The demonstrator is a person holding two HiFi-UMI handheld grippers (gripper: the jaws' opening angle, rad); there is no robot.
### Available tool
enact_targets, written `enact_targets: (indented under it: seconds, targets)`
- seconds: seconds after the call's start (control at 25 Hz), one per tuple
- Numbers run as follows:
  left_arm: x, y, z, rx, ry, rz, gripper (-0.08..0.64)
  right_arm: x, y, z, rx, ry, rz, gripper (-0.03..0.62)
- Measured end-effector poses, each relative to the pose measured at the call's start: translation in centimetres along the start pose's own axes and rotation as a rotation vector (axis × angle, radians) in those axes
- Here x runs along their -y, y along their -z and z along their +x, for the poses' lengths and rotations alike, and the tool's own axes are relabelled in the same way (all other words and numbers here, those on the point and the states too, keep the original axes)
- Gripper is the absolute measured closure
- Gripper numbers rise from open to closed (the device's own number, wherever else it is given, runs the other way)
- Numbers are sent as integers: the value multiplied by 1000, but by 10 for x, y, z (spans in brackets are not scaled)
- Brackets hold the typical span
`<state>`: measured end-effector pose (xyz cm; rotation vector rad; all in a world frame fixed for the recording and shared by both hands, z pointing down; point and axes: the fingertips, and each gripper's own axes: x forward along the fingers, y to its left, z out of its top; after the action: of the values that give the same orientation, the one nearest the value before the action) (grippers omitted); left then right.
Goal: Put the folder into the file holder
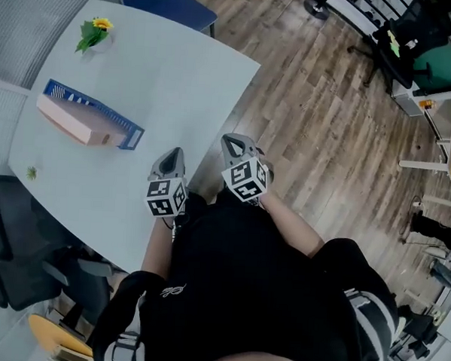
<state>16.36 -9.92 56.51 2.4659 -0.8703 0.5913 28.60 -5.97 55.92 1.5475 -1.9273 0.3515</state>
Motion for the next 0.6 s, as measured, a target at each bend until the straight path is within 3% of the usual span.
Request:
enact_targets:
  seconds: [0.16,0.28,0.6]
  targets:
    - [41,-11,20,10,44,26,554,26,14,-22,2,0,32,588]
    - [65,-31,26,41,79,50,554,48,0,-39,59,34,83,588]
    - [81,-152,-13,320,66,96,554,91,-110,-92,416,124,223,588]
